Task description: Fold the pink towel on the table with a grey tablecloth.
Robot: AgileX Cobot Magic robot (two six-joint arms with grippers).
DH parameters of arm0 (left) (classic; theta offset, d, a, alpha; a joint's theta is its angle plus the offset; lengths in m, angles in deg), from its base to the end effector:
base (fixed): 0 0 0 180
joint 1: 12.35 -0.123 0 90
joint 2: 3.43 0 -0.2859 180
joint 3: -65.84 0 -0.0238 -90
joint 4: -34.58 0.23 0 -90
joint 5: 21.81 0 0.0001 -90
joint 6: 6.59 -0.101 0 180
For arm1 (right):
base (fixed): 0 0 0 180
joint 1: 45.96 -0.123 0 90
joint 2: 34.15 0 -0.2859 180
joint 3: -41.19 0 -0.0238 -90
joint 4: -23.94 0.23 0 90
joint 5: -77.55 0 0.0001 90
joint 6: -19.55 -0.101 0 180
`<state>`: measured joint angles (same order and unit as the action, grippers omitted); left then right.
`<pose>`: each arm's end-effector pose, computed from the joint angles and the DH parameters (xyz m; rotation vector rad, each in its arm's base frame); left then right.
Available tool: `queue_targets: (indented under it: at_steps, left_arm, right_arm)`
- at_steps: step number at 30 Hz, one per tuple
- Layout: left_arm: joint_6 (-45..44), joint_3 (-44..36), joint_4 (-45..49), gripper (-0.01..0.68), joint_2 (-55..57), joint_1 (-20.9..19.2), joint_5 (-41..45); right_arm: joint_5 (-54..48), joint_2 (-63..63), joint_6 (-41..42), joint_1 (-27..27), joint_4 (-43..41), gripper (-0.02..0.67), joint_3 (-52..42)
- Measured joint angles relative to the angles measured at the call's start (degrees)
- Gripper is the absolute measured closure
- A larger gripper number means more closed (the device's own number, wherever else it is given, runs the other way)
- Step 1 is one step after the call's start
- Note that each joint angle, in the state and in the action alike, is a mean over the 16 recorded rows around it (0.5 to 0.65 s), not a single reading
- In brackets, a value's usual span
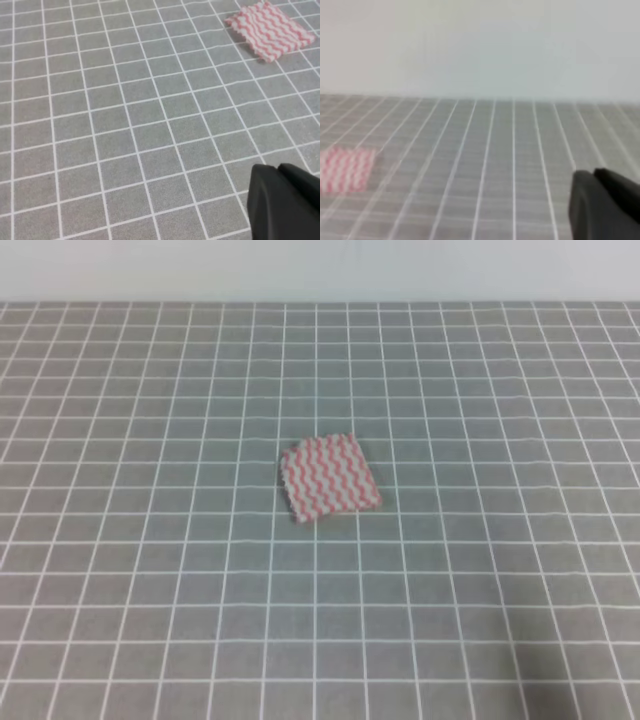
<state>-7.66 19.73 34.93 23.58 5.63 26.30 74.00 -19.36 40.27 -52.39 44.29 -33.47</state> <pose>0.0427 -0.0134 0.2899 0.3525 2.0909 -0.1684 0.0536 0.0083 0.2170 -0.1132 1.6162 0.0985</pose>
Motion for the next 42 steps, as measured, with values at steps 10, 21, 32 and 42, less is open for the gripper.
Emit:
queue_targets:
  at_steps: [10, 21, 32, 42]
  left_arm:
    - [0.0, 0.0, 0.1, 0.672, 0.0, 0.0, -0.1]
    - [0.0, 0.0, 0.1, 0.672, 0.0, 0.0, -0.1]
    - [-0.1, 0.0, 0.1, 0.672, 0.0, 0.0, -0.1]
    - [-0.3, -0.7, 1.6, 0.672, -0.5, 0.0, -2.8]
  right_arm:
    - [-10.4, -4.9, -25.8, 0.8, -23.5, 0.666, -2.4]
    - [-13.2, -6.6, -22.7, 0.9, -24.4, 0.666, -2.7]
    - [-13.3, -6.6, -22.0, 0.9, -24.5, 0.666, -2.8]
    - [-13.1, -6.3, -22.0, 0.8, -24.6, 0.665, -3.2]
